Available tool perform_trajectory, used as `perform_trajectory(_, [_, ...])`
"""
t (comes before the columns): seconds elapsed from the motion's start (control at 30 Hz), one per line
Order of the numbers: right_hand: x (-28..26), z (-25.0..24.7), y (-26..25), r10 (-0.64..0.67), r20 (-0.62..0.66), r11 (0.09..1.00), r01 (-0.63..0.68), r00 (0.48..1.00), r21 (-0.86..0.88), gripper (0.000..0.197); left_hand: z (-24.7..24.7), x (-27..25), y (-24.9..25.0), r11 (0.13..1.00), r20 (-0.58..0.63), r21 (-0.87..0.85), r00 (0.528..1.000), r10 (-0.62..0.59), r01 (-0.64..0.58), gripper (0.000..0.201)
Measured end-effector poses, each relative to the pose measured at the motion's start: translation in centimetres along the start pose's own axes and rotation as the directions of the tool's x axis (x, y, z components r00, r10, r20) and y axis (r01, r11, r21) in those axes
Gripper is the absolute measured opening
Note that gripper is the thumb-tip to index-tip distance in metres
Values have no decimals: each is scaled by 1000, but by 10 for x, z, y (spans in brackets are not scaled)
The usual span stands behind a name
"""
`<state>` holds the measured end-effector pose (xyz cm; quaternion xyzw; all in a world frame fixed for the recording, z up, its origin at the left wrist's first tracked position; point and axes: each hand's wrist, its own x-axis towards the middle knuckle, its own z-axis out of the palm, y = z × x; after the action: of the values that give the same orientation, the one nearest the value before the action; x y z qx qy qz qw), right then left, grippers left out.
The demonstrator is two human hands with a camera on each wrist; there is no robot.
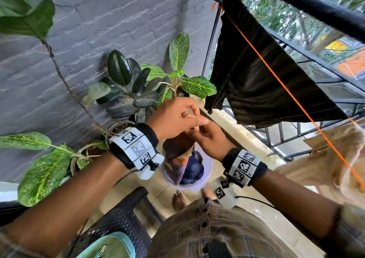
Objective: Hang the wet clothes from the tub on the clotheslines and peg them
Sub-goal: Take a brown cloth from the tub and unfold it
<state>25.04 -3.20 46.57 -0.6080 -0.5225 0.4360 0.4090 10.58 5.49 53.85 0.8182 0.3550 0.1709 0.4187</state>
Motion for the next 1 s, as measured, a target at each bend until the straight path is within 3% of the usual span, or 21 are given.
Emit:
perform_trajectory(0.1, [-5,-6,-6,17,90,977,-35,996,210,12,-28,-2,-4,985,152,174,988,-17,-10,35])
perform_trajectory(0.17, [-8,-12,-10,-4,150,971,-32,989,239,11,-37,-5,-6,927,244,371,969,-32,-63,33])
perform_trajectory(0.27, [-10,-18,-22,3,181,954,-57,983,293,9,-31,-10,-14,885,340,426,940,33,-186,45])
perform_trajectory(0.37, [-12,-33,-35,8,238,979,-56,971,194,12,-28,-10,-19,947,295,261,949,108,-189,38])
perform_trajectory(0.47, [-8,-54,-38,-26,212,995,46,977,-89,27,-20,-5,-12,991,108,-12,985,135,-135,39])
perform_trajectory(0.53, [-6,-67,-37,-71,134,977,96,988,-189,41,-9,1,-1,983,-30,-71,985,168,-170,44])
perform_trajectory(0.6, [-10,-78,-37,-111,87,967,128,990,-222,52,2,7,12,969,-97,-126,974,203,-214,44])
perform_trajectory(0.67, [-16,-90,-37,-149,52,966,157,987,-205,43,10,14,24,961,-135,-165,970,202,-223,45])
perform_trajectory(0.83, [-42,-111,-15,-140,20,987,141,990,-73,9,26,21,59,949,-67,-97,954,293,-299,40])
perform_trajectory(0.9, [-55,-112,3,-126,-2,987,125,992,-101,33,30,21,75,944,-20,-16,944,328,-328,40])
perform_trajectory(1.0, [-70,-114,26,-108,-172,951,52,979,-304,32,40,21,106,930,63,59,931,359,-363,41])
